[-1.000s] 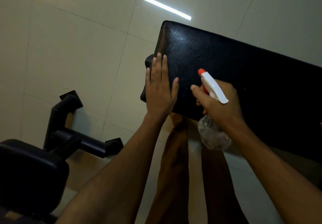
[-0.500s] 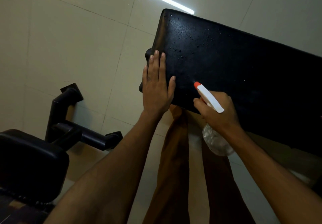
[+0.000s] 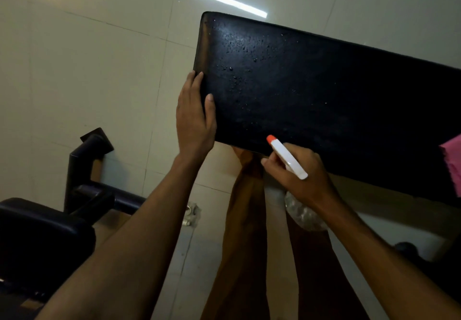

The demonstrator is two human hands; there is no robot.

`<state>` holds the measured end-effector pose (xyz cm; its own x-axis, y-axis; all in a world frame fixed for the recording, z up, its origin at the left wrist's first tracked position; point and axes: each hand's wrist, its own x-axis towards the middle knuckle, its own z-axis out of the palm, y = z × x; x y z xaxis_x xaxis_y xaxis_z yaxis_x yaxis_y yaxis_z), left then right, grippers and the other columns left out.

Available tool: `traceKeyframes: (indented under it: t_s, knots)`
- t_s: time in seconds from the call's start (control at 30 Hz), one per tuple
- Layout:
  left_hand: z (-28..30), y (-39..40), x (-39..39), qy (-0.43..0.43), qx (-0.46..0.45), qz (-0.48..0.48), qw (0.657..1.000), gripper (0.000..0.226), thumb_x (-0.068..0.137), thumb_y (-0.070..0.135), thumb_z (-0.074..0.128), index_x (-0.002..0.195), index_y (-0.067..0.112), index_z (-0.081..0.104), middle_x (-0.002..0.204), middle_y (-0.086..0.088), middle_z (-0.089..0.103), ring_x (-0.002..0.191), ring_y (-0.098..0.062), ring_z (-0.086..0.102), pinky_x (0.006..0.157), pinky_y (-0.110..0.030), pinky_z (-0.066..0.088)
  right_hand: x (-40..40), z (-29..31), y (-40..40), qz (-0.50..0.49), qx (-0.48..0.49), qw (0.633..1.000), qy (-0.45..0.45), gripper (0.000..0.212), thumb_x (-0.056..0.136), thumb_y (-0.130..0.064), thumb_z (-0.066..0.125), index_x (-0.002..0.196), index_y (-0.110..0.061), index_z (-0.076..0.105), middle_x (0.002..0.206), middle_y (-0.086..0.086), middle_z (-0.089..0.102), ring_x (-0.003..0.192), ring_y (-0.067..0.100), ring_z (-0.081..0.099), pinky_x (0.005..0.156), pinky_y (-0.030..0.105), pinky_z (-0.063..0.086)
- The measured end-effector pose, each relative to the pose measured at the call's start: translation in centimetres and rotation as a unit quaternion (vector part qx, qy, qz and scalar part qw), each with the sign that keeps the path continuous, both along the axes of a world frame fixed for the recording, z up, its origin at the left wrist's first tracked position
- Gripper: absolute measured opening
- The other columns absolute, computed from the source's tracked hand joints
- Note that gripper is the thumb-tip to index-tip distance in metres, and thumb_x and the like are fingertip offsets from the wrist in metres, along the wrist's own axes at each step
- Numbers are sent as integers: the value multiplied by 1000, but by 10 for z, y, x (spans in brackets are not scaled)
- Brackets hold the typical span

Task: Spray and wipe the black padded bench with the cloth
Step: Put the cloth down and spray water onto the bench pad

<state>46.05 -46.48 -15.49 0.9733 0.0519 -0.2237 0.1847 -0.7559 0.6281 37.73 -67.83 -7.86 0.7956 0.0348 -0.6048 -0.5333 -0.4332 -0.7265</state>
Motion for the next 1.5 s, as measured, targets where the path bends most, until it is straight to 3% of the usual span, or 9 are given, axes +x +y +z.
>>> traceKeyframes:
  t_s: [0.2, 0.47, 0.67, 0.8, 0.9, 1.0, 1.2, 1.4, 1.5]
  knots:
    - [3, 12, 8, 20, 14, -39, 999, 56, 102, 30, 55, 153, 15, 37, 161, -4, 32, 149, -17, 31, 121, -39, 33, 39, -8, 24, 15, -28, 1000, -3, 51, 90, -13, 67, 52, -25, 36, 49, -6, 41, 44, 7, 40, 44, 12, 30]
    - [15, 21, 17, -1, -56, 19, 998, 49, 107, 37, 26, 141, 16, 54, 139, 5, 58, 126, 0, 51, 107, -16, 41, 38, -12, 36, 103, -2, 994, 28, 30, 89, -28, 71, 65, -19, 55, 58, -2, 55, 50, 10, 50, 50, 18, 37]
    - [12, 26, 16, 11, -14, -70, 997, 54, 105, 45, 36, 150, 16, 42, 154, -6, 44, 140, -17, 44, 115, -43, 42, 13, -5, 40, 39, -54, 998, 14, 44, 89, -21, 71, 56, -26, 42, 51, -9, 46, 42, 6, 46, 41, 10, 32]
    - [11, 13, 10, -15, 80, -168, 982, 72, 99, 50, 53, 157, 16, 29, 166, -11, 22, 152, -25, 25, 124, -46, 24, 3, -2, 14, -9, -47, 998, 34, 27, 88, -25, 74, 66, -19, 60, 60, -1, 60, 55, 10, 58, 49, 12, 42]
    - [9, -8, 10, -54, 73, -231, 969, 76, 96, 49, 59, 156, 11, 33, 166, -14, 21, 155, -29, 17, 126, -51, 17, -8, -6, -6, -30, -78, 996, 20, 39, 88, -21, 70, 56, -18, 48, 50, -3, 50, 46, 13, 49, 49, 27, 40]
    - [0, -32, 14, -82, 87, -273, 955, 75, 96, 50, 59, 155, 11, 35, 166, -15, 23, 156, -30, 15, 128, -49, 9, -9, -4, -20, -33, -142, 989, 2, 47, 89, -15, 67, 51, -20, 40, 47, -5, 44, 42, 9, 43, 45, 16, 33]
    - [-15, -58, 8, -119, 182, -259, 941, 75, 95, 58, 51, 156, 15, 37, 165, -10, 29, 155, -27, 22, 126, -53, 14, 5, -5, -50, -153, -72, 985, -16, 19, 92, -21, 68, 76, -11, 68, 71, 6, 70, 66, 15, 69, 56, 27, 54]
    - [-18, -55, 9, -121, 186, -268, 938, 76, 96, 58, 51, 156, 16, 35, 165, -11, 28, 155, -27, 21, 126, -53, 14, -12, 8, -48, -184, -113, 976, -39, 43, 92, -8, 66, 55, -18, 48, 48, -3, 48, 44, 9, 52, 40, 13, 36]
    - [-20, -56, 8, -117, 182, -259, 941, 76, 95, 58, 52, 156, 16, 34, 166, -11, 27, 155, -27, 20, 126, -54, 14, -30, 5, -49, -155, -85, 984, -16, 33, 91, -14, 70, 61, -14, 57, 55, 3, 57, 50, 14, 59, 45, 23, 47]
